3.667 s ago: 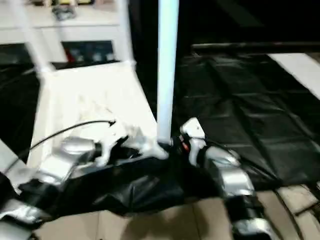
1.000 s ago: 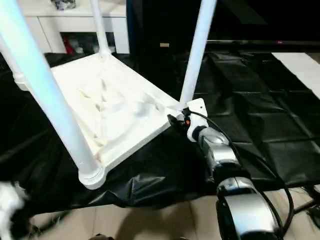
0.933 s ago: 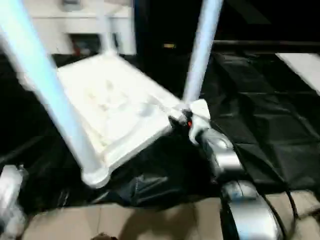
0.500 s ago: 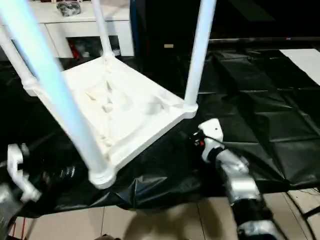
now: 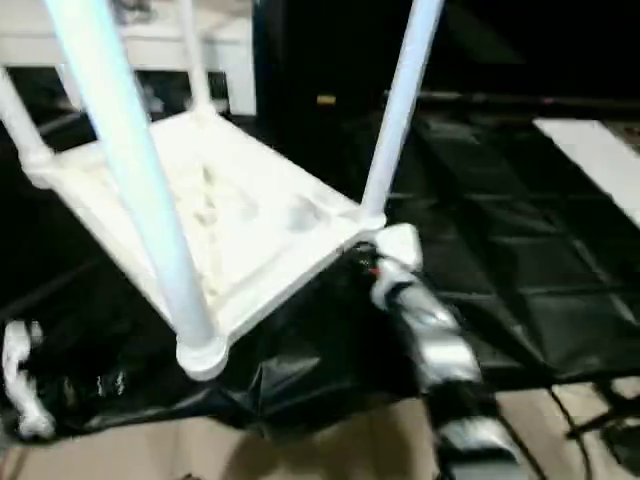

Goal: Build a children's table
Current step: Rotate table base

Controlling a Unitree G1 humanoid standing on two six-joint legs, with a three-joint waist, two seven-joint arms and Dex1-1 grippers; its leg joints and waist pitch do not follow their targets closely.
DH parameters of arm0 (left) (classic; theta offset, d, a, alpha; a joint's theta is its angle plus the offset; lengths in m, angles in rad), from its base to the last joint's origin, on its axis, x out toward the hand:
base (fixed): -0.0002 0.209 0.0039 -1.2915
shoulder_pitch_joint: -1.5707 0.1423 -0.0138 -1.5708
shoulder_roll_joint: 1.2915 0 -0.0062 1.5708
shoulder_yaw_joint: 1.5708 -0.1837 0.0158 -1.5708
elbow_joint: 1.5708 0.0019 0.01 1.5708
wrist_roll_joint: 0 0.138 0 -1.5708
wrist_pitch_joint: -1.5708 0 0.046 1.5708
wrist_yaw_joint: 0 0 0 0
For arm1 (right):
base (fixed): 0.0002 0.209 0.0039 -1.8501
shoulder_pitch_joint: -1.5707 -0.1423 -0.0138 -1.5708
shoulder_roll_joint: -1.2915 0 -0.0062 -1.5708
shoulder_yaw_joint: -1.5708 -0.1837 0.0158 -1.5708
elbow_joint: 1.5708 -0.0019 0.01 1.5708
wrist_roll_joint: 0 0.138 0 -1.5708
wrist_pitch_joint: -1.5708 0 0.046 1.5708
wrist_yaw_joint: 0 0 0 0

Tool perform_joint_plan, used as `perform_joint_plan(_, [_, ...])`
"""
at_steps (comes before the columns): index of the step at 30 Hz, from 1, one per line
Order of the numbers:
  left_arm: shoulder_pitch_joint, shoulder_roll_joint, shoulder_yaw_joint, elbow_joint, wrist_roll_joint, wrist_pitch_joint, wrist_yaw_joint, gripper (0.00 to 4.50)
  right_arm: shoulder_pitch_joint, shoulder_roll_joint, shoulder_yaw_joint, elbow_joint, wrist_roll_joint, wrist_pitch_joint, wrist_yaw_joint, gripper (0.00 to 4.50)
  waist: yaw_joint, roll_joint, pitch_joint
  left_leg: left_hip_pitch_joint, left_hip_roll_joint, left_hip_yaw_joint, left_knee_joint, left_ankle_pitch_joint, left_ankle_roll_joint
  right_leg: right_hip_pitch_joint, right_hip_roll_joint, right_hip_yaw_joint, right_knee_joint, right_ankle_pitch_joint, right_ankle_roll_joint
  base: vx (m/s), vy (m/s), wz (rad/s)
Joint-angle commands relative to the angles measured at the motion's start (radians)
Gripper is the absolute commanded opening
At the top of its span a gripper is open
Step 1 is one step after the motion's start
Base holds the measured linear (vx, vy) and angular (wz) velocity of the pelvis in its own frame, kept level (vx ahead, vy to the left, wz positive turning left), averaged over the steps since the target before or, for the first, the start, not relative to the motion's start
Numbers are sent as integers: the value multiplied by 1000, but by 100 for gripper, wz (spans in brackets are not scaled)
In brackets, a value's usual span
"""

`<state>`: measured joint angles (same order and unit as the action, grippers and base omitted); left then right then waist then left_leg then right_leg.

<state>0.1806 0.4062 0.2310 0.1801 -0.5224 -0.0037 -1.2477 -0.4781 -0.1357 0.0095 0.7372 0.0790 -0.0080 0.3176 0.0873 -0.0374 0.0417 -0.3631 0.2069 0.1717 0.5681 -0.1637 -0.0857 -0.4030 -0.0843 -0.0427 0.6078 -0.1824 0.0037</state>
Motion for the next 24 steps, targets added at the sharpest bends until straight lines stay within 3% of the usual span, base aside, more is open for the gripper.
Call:
perform_joint_plan(1, [11,0,-48,-166,-43,30,10,449,-33,-6,-22,36,1,-4,-40,318,-6,41,-51,26,29,5,-77,-434,-38,20,-34,33,-75,-221,-199,0,0,0])
perform_joint_plan(2, [14,-3,-70,-195,-52,30,14,449,-40,-6,-31,42,5,-3,-50,318,-5,34,-44,25,20,10,-74,-452,-27,20,-25,32,-73,-227,-198,0,0,0])
perform_joint_plan(3, [0,-11,-109,-246,-75,54,35,449,-50,-8,-44,48,11,-5,-63,318,-1,57,-43,29,19,6,-75,-468,-35,18,-26,33,-71,-248,-191,0,0,0])
perform_joint_plan(4, [-11,-15,-133,-274,-89,68,51,449,-56,-12,-53,51,14,-7,-66,318,-3,46,-41,28,18,9,-74,-475,-34,19,-25,34,-77,-278,-178,0,0,0])
perform_joint_plan(5, [-34,-25,-163,-307,-89,84,83,449,-64,-22,-63,56,20,-9,-62,318,-5,55,-41,27,16,9,-72,-482,-36,22,-25,33,-83,-305,-168,0,0,0])
perform_joint_plan(7, [-92,-19,-202,-419,-109,167,181,449,-63,-38,-68,42,19,-10,-55,318,-2,55,-44,19,14,8,-67,-433,-32,32,-27,35,-73,-313,-155,0,0,0])
perform_joint_plan(9, [-150,-7,-209,-500,-122,247,254,449,-65,-38,-68,41,15,-11,-54,318,4,58,-45,19,10,11,-60,-384,-19,29,-30,37,-76,-318,-160,0,0,0])
perform_joint_plan(10, [-168,-10,-203,-530,-119,287,273,449,-70,-36,-70,53,18,-16,-53,318,1,62,-43,7,9,7,-63,-359,-23,37,-31,34,-72,-326,-154,0,0,0])
perform_joint_plan(12, [-187,-17,-200,-547,-104,320,293,449,-72,-32,-69,68,16,-25,-53,318,-6,57,-45,1,6,5,-60,-328,-30,41,-28,32,-72,-332,-136,0,0,0])
perform_joint_plan(13, [-203,-15,-199,-571,-90,360,317,449,-77,-22,-57,86,5,-36,-61,318,-9,64,-46,-1,5,4,-60,-322,-35,42,-28,32,-69,-333,-134,0,0,0])
perform_joint_plan(14, [-203,-15,-199,-571,-90,360,317,449,-77,-22,-57,86,5,-36,-61,318,-14,61,-46,-2,3,4,-58,-323,-34,40,-26,30,-73,-348,-129,0,0,0])
perform_joint_plan(17, [-240,-24,-206,-596,-97,405,379,449,-93,1,-43,107,-5,-45,-66,318,-21,66,-50,4,2,4,-54,-330,-32,35,-23,30,-75,-338,-140,0,0,0])
perform_joint_plan(18, [-257,-37,-215,-587,-92,409,402,449,-107,8,-39,123,-11,-48,-67,318,-26,77,-50,5,3,2,-55,-339,-34,34,-19,29,-72,-305,-154,0,0,0])
perform_joint_plan(19, [-262,-41,-218,-584,-90,411,410,449,-112,10,-37,128,-12,-48,-68,318,-29,67,-50,3,3,1,-55,-342,-30,36,-18,27,-68,-293,-166,0,0,0])
perform_joint_plan(21, [-296,-63,-252,-555,-65,421,472,449,-146,18,-24,163,-27,-48,-69,318,-31,68,-50,5,4,2,-53,-352,-26,33,-19,28,-67,-302,-170,0,0,0])
perform_joint_plan(22, [-297,-64,-253,-555,-64,421,473,449,-147,18,-24,164,-27,-48,-68,318,-30,59,-51,3,4,2,-52,-343,-23,36,-20,28,-66,-309,-166,0,0,0])
perform_joint_plan(24, [-323,-89,-280,-511,-29,414,503,449,-176,17,-25,190,-32,-52,-60,318,-32,63,-49,2,3,3,-51,-354,-25,33,-22,28,-71,-336,-155,0,0,0])
